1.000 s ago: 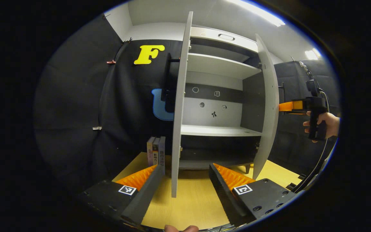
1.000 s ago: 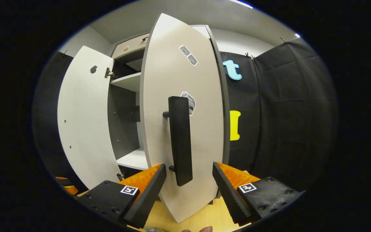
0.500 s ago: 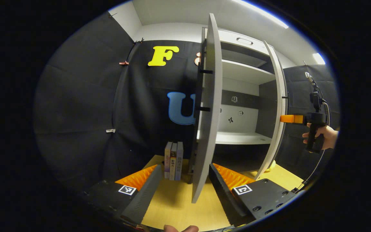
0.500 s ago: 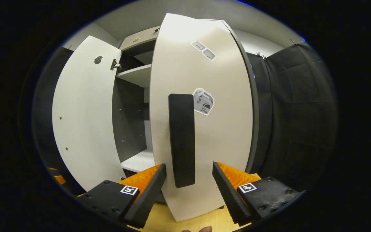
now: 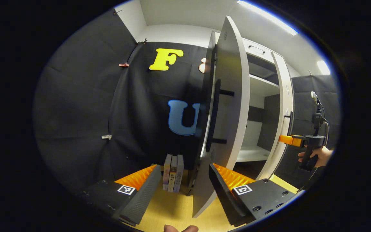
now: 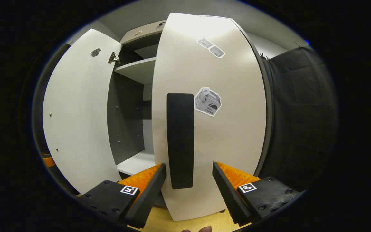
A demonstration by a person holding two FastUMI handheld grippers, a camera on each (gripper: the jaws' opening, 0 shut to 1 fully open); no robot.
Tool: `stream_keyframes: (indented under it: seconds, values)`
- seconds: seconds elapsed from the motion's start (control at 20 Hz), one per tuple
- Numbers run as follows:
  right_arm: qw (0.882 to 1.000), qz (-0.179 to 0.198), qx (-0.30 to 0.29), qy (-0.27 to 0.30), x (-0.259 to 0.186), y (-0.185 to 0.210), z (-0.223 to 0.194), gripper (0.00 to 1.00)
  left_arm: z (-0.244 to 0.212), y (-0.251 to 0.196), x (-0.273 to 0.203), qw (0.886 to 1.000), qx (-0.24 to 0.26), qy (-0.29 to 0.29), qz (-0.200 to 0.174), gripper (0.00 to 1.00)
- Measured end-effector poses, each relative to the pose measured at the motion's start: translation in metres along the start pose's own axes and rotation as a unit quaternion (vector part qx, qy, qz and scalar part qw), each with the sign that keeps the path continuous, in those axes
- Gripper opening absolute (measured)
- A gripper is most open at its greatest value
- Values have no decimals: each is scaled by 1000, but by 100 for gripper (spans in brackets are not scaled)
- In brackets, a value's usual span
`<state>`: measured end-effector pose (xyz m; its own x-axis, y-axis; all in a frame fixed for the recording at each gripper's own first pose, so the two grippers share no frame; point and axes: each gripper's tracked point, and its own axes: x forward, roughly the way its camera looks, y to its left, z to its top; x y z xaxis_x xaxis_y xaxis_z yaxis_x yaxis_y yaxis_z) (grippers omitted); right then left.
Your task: Grasp the bottle in the cabinet with the left hand and place it on the coaster, then close the right door with the right hand and the left door with the left hand.
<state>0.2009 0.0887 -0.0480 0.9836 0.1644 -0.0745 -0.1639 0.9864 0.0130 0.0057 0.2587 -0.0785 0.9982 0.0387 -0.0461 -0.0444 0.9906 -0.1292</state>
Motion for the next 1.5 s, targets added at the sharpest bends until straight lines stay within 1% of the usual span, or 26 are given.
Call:
stream_keyframes:
  seconds: [0.15,0.25,0.35,0.5,0.6,0.75,0.9,0.95,1.0,1.15,1.2,1.3,1.45,1.5]
  values:
    - [1000,5,0,3,-7,1,0,96,8,-6,14,1000,26,-6,-8,95]
    - [1000,11,1,7,-19,1,1,96,11,-13,19,1000,27,-10,-11,95]
    - [1000,12,0,2,-35,-5,6,96,10,-13,15,999,33,-9,-5,93]
    - [1000,12,1,-5,-57,-18,16,96,10,-20,15,999,38,3,-11,94]
    - [1000,9,8,-14,-69,-28,25,96,11,-25,18,999,45,10,-11,94]
    - [1000,2,22,-20,-85,-44,30,96,11,-40,16,999,41,19,-14,94]
    - [1000,-4,17,-19,-95,-59,27,96,16,-61,19,999,42,17,-23,94]
    - [1000,-6,14,-17,-99,-64,24,95,19,-70,20,999,44,15,-27,90]
    - [1000,-8,15,-15,-102,-68,23,96,19,-79,22,998,46,14,-31,94]
    - [1000,-15,14,-17,-113,-84,22,96,23,-113,26,998,47,8,-49,94]
    - [1000,-19,10,-18,-116,-91,22,95,23,-123,28,997,46,7,-55,90]
    - [1000,-24,7,-13,-121,-104,19,96,26,-141,34,997,44,4,-65,97]
    - [999,-36,5,-17,-131,-125,22,95,27,-170,44,996,43,1,-83,97]
    - [999,-40,2,-18,-133,-132,22,95,27,-179,49,995,42,1,-91,91]
